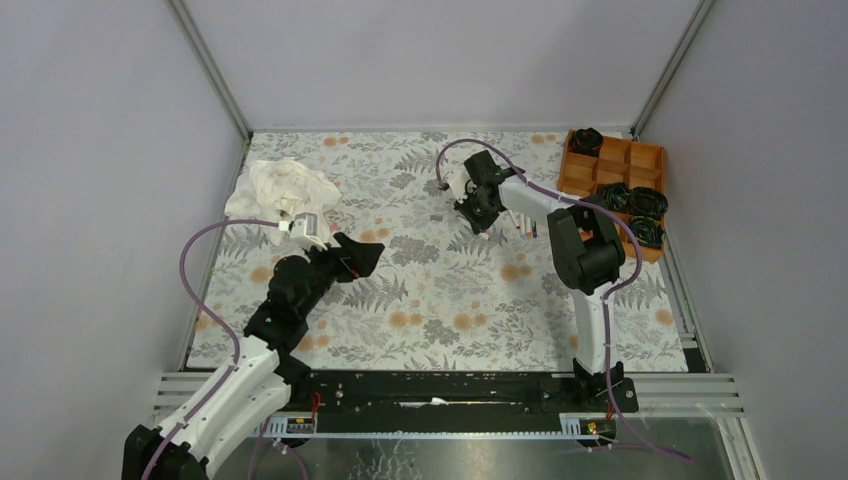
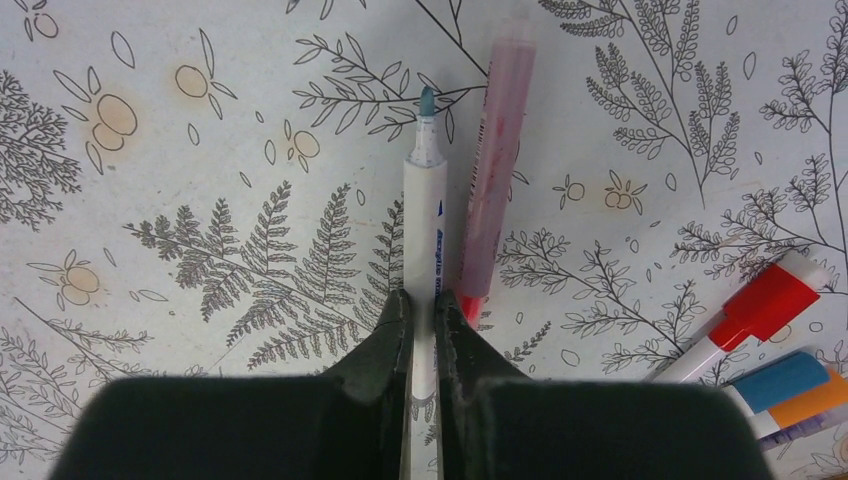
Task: Insert the pens into the pen caps
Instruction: Pick up the pen from the center of the board.
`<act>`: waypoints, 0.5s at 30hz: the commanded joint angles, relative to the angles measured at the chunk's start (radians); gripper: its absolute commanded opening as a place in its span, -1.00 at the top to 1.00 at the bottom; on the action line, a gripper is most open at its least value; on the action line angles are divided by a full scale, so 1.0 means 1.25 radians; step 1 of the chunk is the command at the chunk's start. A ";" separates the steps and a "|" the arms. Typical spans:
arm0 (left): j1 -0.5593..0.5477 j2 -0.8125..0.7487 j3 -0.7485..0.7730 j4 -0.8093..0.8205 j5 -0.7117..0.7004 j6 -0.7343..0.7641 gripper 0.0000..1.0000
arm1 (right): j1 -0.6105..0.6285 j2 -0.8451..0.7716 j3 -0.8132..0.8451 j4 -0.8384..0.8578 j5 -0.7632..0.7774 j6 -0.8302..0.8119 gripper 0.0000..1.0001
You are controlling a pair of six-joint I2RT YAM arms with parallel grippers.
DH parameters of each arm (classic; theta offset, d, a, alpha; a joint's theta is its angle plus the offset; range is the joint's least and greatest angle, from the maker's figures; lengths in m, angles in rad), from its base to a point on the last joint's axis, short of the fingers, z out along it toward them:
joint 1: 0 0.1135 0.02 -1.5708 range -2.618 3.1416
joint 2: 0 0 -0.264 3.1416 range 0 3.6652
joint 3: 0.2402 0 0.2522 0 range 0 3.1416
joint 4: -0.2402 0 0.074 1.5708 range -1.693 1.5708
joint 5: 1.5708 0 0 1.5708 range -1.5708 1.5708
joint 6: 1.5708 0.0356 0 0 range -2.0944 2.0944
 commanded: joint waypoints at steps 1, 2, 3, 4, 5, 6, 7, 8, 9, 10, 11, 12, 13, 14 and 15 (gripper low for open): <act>0.007 0.012 -0.022 0.083 0.059 -0.056 -0.86 | 0.007 0.014 -0.060 -0.102 -0.013 0.005 0.95; 0.007 0.013 -0.028 0.098 0.071 -0.071 -0.86 | 0.005 -0.002 -0.074 -0.096 -0.023 0.008 1.00; 0.007 0.017 -0.039 0.126 0.089 -0.089 -0.86 | 0.006 -0.023 -0.090 -0.090 -0.036 0.012 1.00; 0.007 0.020 -0.053 0.165 0.108 -0.108 -0.85 | 0.004 -0.044 -0.107 -0.084 -0.050 0.016 1.00; 0.008 0.028 -0.070 0.216 0.135 -0.131 -0.85 | 0.002 -0.069 -0.121 -0.076 -0.073 0.022 1.00; 0.007 0.040 -0.090 0.283 0.161 -0.154 -0.84 | -0.002 -0.092 -0.136 -0.070 -0.099 0.029 1.00; 0.007 0.055 -0.109 0.349 0.183 -0.182 -0.84 | -0.005 -0.117 -0.150 -0.061 -0.125 0.035 1.00; 0.007 0.087 -0.133 0.424 0.202 -0.212 -0.84 | -0.011 -0.141 -0.164 -0.051 -0.154 0.044 1.00; 0.006 0.104 -0.140 0.481 0.217 -0.233 -0.84 | -0.017 -0.163 -0.179 -0.041 -0.181 0.052 1.00; 0.006 0.140 -0.143 0.515 0.229 -0.248 -0.84 | -0.022 -0.184 -0.199 -0.026 -0.213 0.062 1.00; 0.005 0.166 -0.138 0.540 0.238 -0.255 -0.85 | -0.029 -0.200 -0.211 -0.015 -0.237 0.069 1.00; 0.004 0.188 -0.133 0.553 0.244 -0.261 -0.85 | -0.035 -0.216 -0.224 -0.007 -0.260 0.075 1.00; 0.001 0.211 -0.129 0.566 0.245 -0.266 -0.85 | -0.045 -0.230 -0.235 0.005 -0.286 0.084 1.00; -0.004 0.231 -0.128 0.585 0.241 -0.273 -0.86 | -0.054 -0.241 -0.247 0.014 -0.313 0.092 1.00; -0.014 0.251 -0.127 0.604 0.234 -0.281 -0.86 | -0.062 -0.250 -0.256 0.023 -0.336 0.099 1.00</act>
